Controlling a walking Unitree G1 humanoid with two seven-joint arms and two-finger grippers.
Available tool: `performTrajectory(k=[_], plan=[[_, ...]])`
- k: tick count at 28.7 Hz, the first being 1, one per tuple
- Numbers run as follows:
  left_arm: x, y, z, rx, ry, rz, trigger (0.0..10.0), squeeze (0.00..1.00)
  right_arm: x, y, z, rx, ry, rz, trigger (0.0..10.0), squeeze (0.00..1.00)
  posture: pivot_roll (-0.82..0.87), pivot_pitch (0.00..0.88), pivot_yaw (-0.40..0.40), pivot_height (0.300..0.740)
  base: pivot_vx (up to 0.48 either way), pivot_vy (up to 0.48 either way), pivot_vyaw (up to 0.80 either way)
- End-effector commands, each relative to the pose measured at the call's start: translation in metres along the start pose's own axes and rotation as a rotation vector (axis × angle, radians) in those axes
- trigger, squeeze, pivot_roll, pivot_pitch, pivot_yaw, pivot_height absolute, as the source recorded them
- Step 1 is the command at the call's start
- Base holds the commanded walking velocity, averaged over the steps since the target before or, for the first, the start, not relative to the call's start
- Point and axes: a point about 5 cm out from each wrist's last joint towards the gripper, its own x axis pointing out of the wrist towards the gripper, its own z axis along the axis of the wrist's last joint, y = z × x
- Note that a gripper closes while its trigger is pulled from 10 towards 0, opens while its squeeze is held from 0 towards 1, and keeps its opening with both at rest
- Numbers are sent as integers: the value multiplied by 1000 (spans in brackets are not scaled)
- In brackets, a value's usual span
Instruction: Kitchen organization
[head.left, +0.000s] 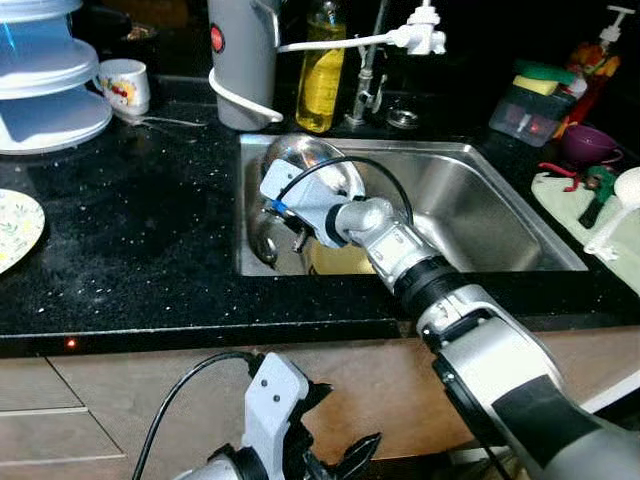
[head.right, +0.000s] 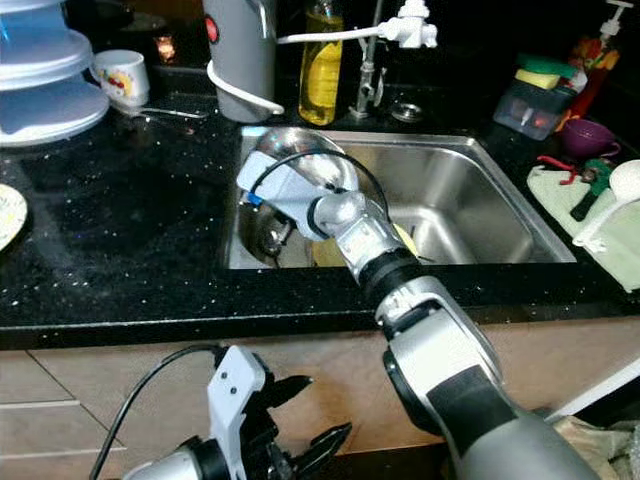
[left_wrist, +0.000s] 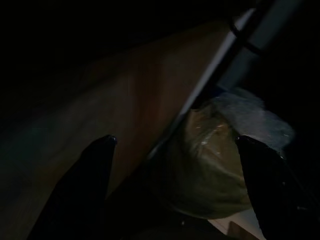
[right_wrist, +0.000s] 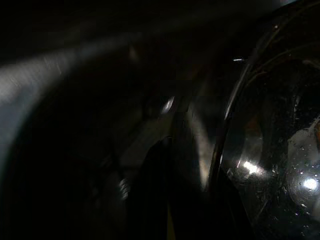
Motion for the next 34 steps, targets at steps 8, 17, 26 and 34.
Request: performTrajectory(k=[8, 17, 26, 34], plan=[[-9, 1, 7, 62, -21, 151, 10000, 0, -5, -19, -17, -5, 120, -121, 10000, 0, 153, 130, -179, 740, 0, 0, 0], [-12, -2, 8, 62, -14, 170, 10000, 0, -7, -20, -21, -13, 124, -53, 10000, 988, 156, 153, -177, 740, 0, 0, 0], [-10, 3, 7, 65, -10, 172, 10000, 0, -11, -26, -17, 43, 68, -18, 10000, 1000, 152, 135, -160, 740, 0, 0, 0], [-5, 15, 10, 97, -26, 191, 10000, 0, -56, -65, 32, 559, -796, 19, 10000, 0, 140, 101, -138, 740, 0, 0, 0]])
